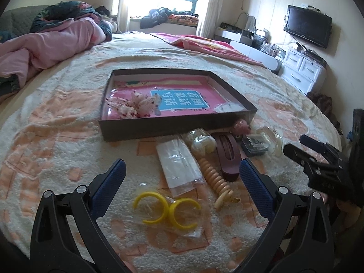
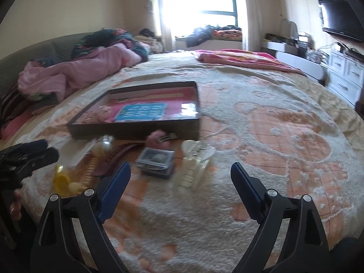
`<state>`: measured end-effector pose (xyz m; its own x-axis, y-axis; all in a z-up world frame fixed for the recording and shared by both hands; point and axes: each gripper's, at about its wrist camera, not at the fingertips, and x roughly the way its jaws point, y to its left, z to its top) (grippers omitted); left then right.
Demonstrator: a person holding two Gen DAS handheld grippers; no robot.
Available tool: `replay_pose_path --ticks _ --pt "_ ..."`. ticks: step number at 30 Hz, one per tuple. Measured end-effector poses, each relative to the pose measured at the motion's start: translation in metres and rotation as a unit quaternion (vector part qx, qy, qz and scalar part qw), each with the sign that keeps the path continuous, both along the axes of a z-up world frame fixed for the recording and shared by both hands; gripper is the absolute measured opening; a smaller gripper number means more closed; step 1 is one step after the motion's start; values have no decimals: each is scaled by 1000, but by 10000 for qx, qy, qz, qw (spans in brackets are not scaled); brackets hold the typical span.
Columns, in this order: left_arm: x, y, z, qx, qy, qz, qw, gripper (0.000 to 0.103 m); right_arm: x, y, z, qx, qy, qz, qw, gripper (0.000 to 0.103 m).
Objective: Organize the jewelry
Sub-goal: 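Withdraw both tools from the tray toward the remaining loose accessories, then grasp the clear plastic bag with the left tool while the right tool grasps the white claw clip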
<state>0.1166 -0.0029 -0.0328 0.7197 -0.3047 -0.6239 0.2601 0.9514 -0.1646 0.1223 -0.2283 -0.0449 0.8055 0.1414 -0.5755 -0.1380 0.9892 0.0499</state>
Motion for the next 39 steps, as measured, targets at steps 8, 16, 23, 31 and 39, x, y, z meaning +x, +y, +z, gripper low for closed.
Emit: replay_pose_path --ticks 8,16,23,31,39 --pt "12 -6 -13 -157 287 -88 9994 73 9 -4 -7 -102 32 -163 9998 86" --pt "32 -1 -26 -649 773 -56 9949 51 23 -9 -10 53 120 -269 9996 82" --pt "43 -6 -37 -567 1031 15 9931 46 42 -13 -18 183 401 -435 9981 67" --pt "45 -3 -38 -510 1033 165 9932 45 58 -9 -29 131 600 -386 9974 29" --pt "48 -3 -38 -504 1031 158 9933 38 53 -14 -25 182 447 -374 9981 22"
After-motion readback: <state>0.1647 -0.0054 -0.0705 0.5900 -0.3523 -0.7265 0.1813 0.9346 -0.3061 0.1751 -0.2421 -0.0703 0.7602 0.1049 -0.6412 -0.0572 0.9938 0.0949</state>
